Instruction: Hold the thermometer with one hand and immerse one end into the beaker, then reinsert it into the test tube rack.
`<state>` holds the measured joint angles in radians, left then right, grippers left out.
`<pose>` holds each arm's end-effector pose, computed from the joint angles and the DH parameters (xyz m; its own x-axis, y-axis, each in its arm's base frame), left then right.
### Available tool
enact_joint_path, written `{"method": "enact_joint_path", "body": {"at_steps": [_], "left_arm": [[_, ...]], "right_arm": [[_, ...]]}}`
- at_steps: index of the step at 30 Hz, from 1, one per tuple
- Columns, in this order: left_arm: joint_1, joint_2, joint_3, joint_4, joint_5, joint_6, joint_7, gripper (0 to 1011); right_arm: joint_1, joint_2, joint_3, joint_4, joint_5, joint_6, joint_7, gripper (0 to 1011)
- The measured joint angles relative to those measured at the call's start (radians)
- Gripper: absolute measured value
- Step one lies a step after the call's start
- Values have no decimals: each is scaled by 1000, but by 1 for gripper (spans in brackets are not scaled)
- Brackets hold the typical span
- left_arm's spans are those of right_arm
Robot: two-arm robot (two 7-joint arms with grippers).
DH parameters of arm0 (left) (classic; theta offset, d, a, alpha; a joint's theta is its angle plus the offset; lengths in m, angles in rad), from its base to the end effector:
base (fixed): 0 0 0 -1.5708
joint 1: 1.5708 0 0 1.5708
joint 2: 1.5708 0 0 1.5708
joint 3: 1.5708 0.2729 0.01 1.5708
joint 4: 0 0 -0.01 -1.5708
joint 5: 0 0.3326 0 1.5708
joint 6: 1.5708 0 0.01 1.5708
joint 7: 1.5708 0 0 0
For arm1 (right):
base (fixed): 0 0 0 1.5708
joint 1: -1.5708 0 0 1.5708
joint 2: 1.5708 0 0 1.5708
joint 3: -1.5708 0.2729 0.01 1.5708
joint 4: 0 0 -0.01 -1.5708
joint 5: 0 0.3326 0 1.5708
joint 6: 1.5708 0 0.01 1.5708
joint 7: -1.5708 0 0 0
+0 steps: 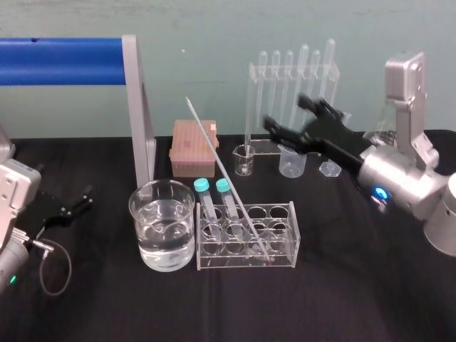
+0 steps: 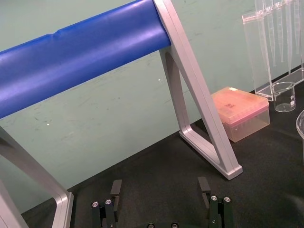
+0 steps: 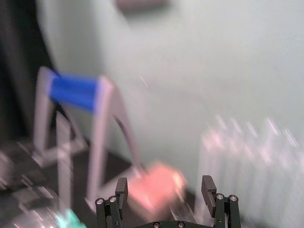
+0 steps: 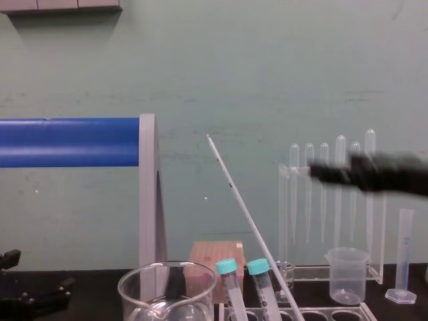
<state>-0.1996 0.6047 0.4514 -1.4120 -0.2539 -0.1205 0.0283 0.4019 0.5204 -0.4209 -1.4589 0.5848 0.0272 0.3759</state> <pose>0.3778 0.0667 -0.2930 0.2922 0.8803 0.3738 -0.9553 0.2873 0.0702 0.4302 -0.0358 -0.1973 0.6245 -0.7794 0.0500 0.7787 0.6263 0.0369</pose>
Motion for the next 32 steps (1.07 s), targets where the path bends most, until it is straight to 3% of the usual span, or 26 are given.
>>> {"method": "enact_joint_path", "body": {"at_steps": [2,3,6,9,32], "left_arm": [[0,0,0,0,0,0,0,1008],[0,0,0,0,0,0,0,1008],[0,0,0,0,0,0,0,1008],[0,0,0,0,0,0,0,1008],[0,0,0,0,0,0,0,1008]], "right_arm": [[-16,14,2,-1,-12,59,-41,1002],[-28,22,0,6,-16,122,-68,1000],[-45,29,-9,29,-23,212,-92,1000],[-55,24,-10,49,-25,249,-99,1002],[-54,26,-8,43,-27,244,-104,1002]]}}
